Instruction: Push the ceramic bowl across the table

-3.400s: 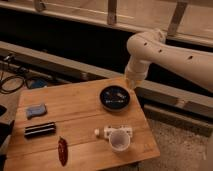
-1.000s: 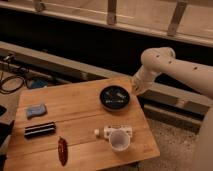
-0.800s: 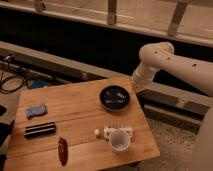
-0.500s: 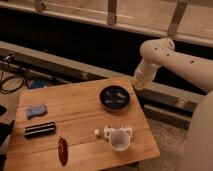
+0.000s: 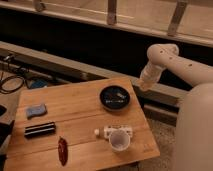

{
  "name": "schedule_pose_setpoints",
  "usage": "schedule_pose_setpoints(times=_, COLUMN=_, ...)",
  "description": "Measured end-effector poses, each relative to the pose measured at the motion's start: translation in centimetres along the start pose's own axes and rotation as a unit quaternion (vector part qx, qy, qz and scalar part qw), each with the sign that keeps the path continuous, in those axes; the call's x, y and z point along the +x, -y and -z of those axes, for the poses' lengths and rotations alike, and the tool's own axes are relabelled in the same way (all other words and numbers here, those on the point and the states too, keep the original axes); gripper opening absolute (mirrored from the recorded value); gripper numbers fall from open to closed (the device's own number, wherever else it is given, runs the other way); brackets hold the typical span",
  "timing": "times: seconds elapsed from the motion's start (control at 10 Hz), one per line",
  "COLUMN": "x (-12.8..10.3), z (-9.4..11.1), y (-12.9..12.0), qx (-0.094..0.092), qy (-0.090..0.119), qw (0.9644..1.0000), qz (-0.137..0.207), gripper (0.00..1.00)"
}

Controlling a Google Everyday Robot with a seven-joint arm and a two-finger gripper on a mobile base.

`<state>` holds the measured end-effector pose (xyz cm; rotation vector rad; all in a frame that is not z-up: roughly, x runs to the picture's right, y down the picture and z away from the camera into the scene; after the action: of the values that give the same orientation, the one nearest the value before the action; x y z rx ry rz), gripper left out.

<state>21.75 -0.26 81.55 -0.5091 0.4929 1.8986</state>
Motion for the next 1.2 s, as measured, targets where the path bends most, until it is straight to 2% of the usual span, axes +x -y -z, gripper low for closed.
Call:
schedule_pose_setpoints(times=0.2, x=0.0, z=-0.4, y=-0.1, qx=-0.003, qy=-0.002, qw=1.0, qz=-0.007, gripper=0.19)
schedule_pose_setpoints(times=0.4, x=-0.8, z=-2.1, y=0.6, qx=-0.005, qy=-0.007, qw=0.9999, qz=-0.014, gripper=0.19)
schedule_pose_setpoints(times=0.7, x=-1.0, z=-2.7, y=0.6, qx=-0.013, qy=-0.009, qw=0.9995, qz=-0.028, gripper=0.19)
schedule_pose_setpoints(times=1.1, x=-1.5, z=-5.3, y=0.6, qx=-0.014, qy=-0.015, qw=0.9991, qz=-0.037, gripper=0.19)
schedule_pose_setpoints(times=1.2, x=-1.6, z=-5.4, y=0.7, qx=-0.015, qy=-0.015, qw=0.9989, qz=-0.042, gripper=0.19)
